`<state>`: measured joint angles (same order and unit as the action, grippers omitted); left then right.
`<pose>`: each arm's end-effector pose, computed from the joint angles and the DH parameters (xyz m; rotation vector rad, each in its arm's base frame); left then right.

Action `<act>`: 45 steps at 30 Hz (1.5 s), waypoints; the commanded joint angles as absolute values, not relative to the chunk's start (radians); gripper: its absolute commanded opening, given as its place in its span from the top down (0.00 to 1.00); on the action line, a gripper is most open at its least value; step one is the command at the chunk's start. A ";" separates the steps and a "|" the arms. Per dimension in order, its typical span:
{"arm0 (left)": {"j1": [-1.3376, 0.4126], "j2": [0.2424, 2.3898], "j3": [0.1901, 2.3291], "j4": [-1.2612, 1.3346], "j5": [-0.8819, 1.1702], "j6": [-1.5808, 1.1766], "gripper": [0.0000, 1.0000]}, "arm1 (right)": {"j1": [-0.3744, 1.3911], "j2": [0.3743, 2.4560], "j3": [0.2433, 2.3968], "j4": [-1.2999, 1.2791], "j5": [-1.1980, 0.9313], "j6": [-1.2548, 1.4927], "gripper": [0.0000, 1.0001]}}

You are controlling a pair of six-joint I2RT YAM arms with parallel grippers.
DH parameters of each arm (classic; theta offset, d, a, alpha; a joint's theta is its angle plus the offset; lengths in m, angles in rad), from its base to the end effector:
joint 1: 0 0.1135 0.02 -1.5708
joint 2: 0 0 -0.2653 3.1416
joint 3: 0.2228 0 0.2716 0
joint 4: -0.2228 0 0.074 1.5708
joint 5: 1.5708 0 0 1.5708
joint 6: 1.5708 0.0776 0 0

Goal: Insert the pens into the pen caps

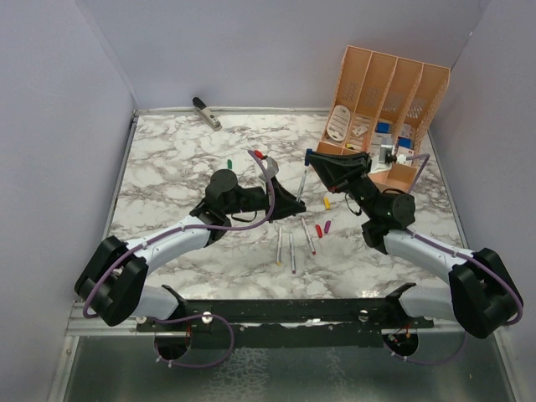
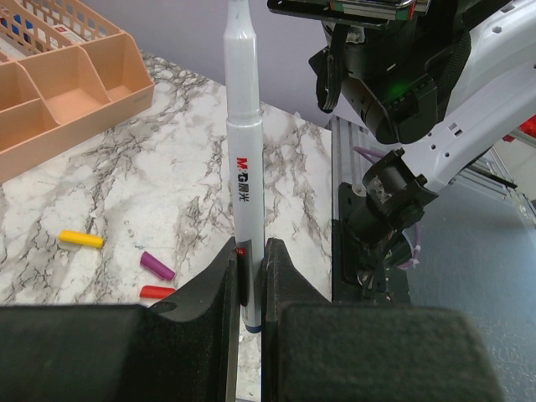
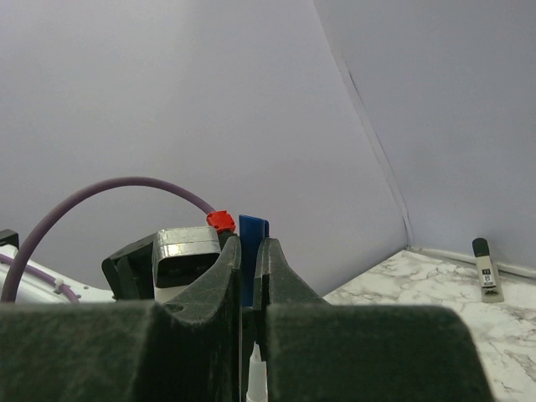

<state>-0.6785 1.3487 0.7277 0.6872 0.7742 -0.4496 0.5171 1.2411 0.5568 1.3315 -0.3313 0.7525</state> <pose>0.2315 -0.2563 0.2755 0.8621 1.4875 -1.4435 0.2438 0.1677 0.3324 -0.2143 1.0237 1.3149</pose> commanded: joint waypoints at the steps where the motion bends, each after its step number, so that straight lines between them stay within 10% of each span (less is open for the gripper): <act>1: -0.686 1.342 0.750 0.720 0.787 -0.421 1.00 | 0.523 1.222 0.573 1.301 -0.355 0.724 0.99; 45: -0.686 1.348 0.768 0.715 0.749 -0.427 1.00 | 0.540 1.225 0.511 1.310 -0.352 0.709 0.99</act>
<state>-0.6804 1.3491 0.7460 0.6846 0.7696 -0.4351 0.5312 1.2232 0.5243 1.3010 -0.3313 0.7109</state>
